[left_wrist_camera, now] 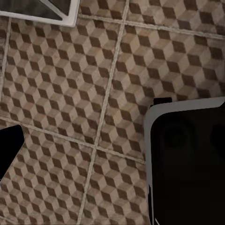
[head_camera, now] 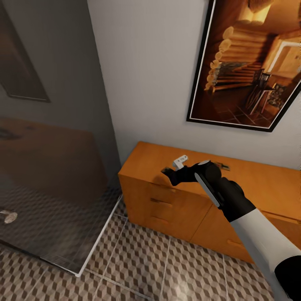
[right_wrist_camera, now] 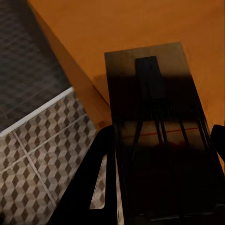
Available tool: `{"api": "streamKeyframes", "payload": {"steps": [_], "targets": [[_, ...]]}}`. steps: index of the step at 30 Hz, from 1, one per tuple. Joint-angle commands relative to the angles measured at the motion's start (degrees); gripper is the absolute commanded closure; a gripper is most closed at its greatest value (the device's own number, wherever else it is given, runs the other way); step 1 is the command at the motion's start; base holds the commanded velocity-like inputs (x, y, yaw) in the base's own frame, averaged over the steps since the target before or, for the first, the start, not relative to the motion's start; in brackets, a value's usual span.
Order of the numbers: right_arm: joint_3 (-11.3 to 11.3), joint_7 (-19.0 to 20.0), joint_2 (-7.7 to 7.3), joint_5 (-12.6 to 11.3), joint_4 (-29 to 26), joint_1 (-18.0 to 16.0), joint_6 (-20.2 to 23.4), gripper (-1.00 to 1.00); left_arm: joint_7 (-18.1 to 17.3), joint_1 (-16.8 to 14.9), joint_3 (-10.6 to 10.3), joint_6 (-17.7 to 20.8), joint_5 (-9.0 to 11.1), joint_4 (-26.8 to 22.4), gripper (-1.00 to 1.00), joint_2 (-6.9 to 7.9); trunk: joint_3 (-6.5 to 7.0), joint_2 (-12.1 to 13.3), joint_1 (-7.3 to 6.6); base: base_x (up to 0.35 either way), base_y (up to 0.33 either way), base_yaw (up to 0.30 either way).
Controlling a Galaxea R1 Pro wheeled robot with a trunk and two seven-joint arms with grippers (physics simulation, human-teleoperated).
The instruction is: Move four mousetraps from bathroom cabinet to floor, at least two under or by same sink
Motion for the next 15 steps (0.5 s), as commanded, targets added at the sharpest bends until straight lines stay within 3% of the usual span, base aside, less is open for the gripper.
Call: {"api": "streamKeyframes", "payload": {"steps": [1, 15], "targets": [[0.11, -0.22, -0.06, -0.58, -0.03, -0.08, 0.29, 1.0, 0.06, -0.09, -0.49, -0.34, 0.44, 0.21, -1.0, -0.03, -0.11, -0.12, 0.0, -0.274, 0.183, 0.0], [0.2, -0.81, -0.08, -0.58, 0.5, -0.08, 0.07, 1.0, 0.06, -0.09, -0.49, -0.34, 0.44, 0.21, -1.0, -0.03, -0.11, -0.12, 0.0, -0.271, 0.189, 0.0]]}}
